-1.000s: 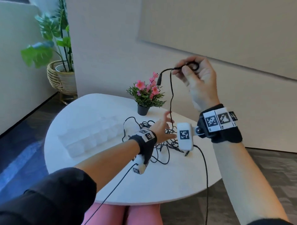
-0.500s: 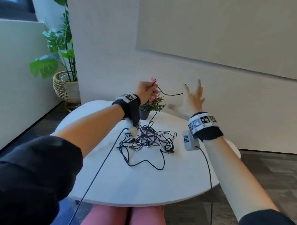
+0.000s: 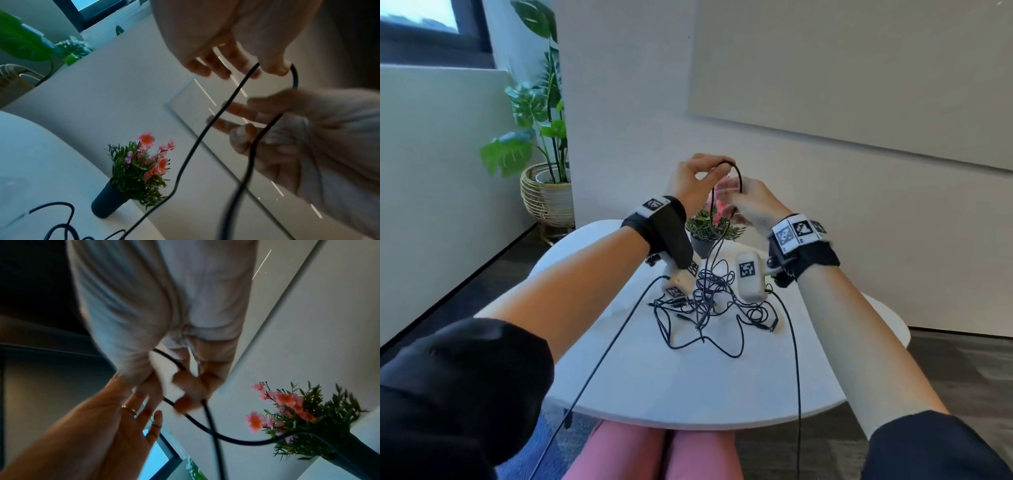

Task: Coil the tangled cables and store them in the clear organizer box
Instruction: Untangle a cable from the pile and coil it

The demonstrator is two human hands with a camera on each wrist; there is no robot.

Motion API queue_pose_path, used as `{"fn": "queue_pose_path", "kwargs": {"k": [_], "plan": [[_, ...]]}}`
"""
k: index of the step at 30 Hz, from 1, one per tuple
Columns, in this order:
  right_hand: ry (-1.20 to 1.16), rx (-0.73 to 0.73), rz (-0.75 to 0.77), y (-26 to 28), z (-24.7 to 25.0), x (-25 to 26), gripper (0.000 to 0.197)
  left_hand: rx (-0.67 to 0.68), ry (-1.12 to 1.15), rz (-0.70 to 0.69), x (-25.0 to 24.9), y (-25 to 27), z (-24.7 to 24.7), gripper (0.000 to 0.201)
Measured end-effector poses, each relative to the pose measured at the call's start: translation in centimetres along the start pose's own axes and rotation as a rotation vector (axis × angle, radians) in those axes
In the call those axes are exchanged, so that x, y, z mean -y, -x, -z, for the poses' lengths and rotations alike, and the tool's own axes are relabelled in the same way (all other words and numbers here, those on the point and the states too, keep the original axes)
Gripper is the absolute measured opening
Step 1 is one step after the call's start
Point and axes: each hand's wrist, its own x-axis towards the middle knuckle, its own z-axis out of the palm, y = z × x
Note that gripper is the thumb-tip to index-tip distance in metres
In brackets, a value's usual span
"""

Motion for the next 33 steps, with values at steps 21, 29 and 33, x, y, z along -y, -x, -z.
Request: {"fn": "queue_pose_path", "kwargs": {"k": [21, 29, 33], "plan": [[-0.331, -0.27, 0.494, 2.8, 1.0, 1.4, 0.031, 0.544, -0.351, 0.33, 9.9, 12.5, -3.5, 0.025], [0.039, -0.514, 0.181, 1.6, 5.3, -6.6, 0.03, 0.037, -0.268, 0.413, 13.5, 8.6, 1.2, 0.026], [0.707, -0.137, -0.303, 1.6, 5.1, -11.7, 0.046, -0.037, -0.142, 0.298, 10.6, 5.1, 3.2, 0.022]]}}
